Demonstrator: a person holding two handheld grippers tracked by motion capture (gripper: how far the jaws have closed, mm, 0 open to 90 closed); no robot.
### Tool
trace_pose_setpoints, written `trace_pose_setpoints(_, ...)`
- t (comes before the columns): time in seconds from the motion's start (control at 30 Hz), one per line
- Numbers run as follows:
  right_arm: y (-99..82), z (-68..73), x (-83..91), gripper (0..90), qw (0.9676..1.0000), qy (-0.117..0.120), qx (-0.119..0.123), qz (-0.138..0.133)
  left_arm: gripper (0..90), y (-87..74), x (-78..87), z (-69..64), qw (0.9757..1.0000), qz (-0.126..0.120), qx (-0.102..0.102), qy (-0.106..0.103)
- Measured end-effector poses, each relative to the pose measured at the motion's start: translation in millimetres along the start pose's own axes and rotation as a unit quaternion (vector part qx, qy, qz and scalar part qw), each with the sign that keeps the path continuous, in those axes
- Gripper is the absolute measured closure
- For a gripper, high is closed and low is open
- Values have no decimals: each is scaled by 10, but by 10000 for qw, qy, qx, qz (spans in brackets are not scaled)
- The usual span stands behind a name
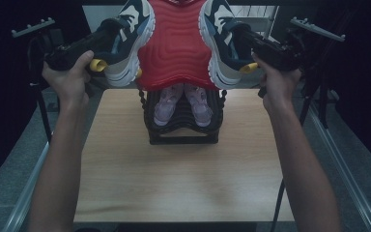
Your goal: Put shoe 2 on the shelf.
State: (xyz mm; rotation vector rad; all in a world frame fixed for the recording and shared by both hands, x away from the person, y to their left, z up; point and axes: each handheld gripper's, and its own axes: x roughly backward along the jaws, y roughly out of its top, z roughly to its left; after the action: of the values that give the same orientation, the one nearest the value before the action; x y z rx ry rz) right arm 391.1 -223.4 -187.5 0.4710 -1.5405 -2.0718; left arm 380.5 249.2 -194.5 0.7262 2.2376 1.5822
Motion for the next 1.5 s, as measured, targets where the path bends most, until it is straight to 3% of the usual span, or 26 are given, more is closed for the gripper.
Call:
trace_pose_setpoints(0.67,145,190,-314,727,9999,27,96,42,714,62,-315,-173,10000,87,9,3)
trace_pose_setpoints(1.1,176,163,-525,726,9998,-43,81,151,715,62,-522,-211,10000,60,66,-34)
trace_pose_setpoints(1.27,181,153,-562,726,9998,-62,72,169,716,44,-592,-252,9999,51,27,-98)
trace_pose_setpoints(1.5,163,117,-597,725,9995,-180,86,236,716,18,-675,-253,10000,42,82,-34)
